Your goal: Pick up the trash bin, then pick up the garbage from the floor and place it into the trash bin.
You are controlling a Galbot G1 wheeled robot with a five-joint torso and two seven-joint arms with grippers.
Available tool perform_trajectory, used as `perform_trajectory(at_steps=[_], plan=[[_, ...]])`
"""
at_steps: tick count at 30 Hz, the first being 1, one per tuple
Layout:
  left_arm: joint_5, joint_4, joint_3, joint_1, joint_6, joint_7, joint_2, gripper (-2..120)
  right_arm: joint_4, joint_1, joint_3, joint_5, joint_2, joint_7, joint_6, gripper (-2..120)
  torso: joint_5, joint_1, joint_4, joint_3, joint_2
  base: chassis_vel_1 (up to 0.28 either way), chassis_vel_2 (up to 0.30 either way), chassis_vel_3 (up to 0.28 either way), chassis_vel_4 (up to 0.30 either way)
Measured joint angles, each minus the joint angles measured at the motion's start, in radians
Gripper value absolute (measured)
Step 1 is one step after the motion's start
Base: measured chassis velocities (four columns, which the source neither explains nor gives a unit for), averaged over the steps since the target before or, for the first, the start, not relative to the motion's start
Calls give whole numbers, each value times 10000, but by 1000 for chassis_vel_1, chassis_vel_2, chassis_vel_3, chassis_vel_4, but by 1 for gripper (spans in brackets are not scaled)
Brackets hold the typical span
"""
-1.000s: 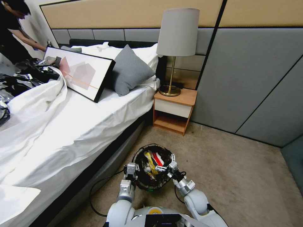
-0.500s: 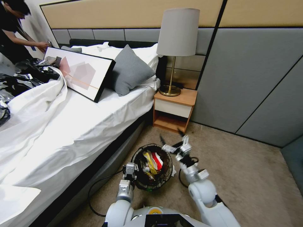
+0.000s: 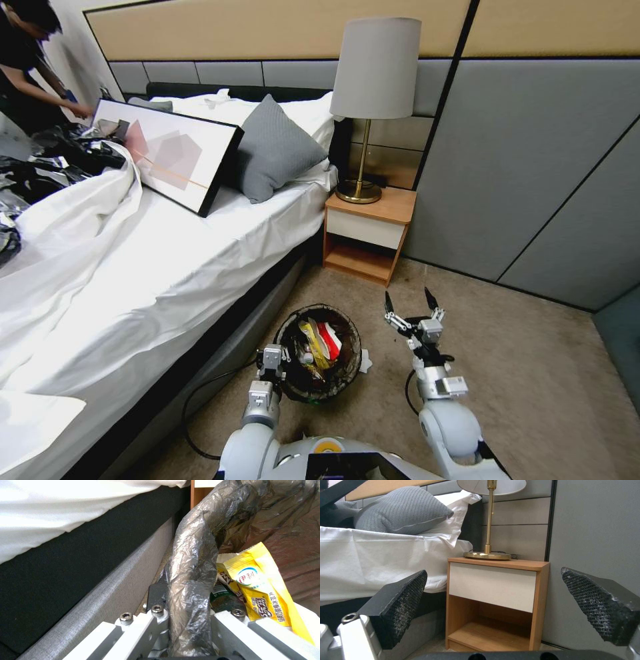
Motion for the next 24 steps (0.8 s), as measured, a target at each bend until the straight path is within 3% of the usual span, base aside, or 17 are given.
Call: perform_trajectory(at_steps=[11, 15, 19, 21, 23, 24], plan=[[-81, -78, -60, -39, 3, -2, 25, 1, -119, 175, -142, -75, 93, 24, 29, 100, 0, 0, 0, 0, 0, 0, 0, 0, 0], [-171, -199, -142, -67, 24, -4, 30, 1, -189, 775, -144, 30, -84, 65, -361, 100, 1, 0, 0, 0, -1, 0, 0, 0, 0], [-253, -330, -258, -74, 50, -5, 30, 1, -304, 1603, -321, 578, -373, 174, -1452, 100, -4, 0, 0, 1, -1, 0, 0, 0, 0], [-315, -368, -383, -65, 54, -14, 41, 1, -1133, 2276, -656, 987, -589, 499, -2443, 100, 2, 0, 2, 1, -1, 0, 0, 0, 0], [-325, -376, -415, -56, 55, -15, 43, 1, -1309, 2395, -716, 1087, -634, 537, -2676, 100, 2, 0, 2, 1, 0, 0, 0, 0, 0], [-355, -408, -503, -29, 58, -19, 49, 1, -2210, 2928, -1062, 1596, -768, 696, -3649, 100, 0, 0, 0, 1, 0, 0, 0, 0, 0]])
